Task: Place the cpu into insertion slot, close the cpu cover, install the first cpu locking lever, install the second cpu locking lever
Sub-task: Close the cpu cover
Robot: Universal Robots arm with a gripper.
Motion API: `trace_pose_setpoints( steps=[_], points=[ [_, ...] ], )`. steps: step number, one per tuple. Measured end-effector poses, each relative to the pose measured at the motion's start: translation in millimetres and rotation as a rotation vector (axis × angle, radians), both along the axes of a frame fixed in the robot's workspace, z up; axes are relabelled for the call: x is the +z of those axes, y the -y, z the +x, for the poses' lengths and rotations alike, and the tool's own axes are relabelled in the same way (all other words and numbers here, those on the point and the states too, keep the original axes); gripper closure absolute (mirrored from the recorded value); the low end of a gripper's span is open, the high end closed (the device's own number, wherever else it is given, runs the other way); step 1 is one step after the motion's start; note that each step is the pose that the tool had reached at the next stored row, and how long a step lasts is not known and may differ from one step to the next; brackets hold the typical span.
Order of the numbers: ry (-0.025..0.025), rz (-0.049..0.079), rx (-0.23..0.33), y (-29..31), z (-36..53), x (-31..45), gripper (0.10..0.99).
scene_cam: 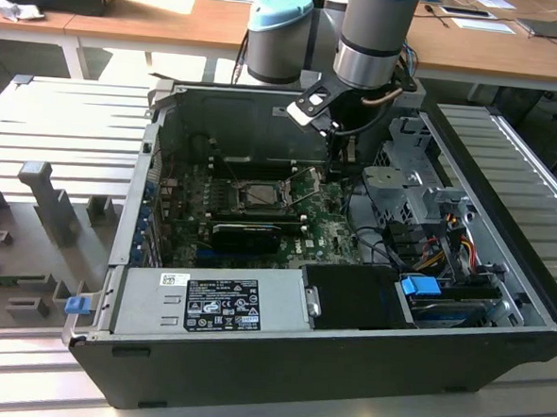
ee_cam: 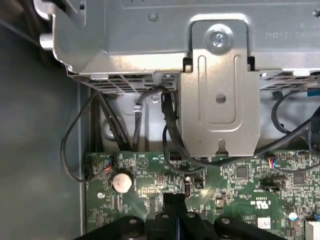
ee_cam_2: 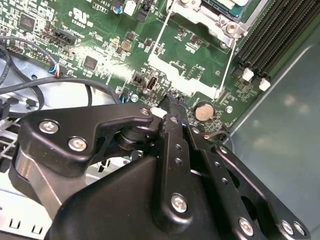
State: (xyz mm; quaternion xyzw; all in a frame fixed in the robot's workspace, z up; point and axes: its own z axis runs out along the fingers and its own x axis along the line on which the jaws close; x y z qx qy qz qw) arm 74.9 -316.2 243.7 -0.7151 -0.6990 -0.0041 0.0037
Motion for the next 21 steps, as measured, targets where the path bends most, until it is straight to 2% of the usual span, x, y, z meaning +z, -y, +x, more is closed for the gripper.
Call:
trace_pose_setpoints(
  steps=[1,2,4,10,21],
  points=[
    [-0.0200,0.001,0.000,0.0,0.0,-0.1,0.980],
    [-0.0257,0.002,0.000,0.1,-2.0,0.0,0.980],
    [-0.0257,0.003,0.000,0.0,-3.3,0.5,0.980],
    [-0.0256,0.003,0.000,0.0,-14.7,0.5,0.980],
    [-0.0253,0.003,0.000,0.0,-39.9,1.1,0.980]
  ],
)
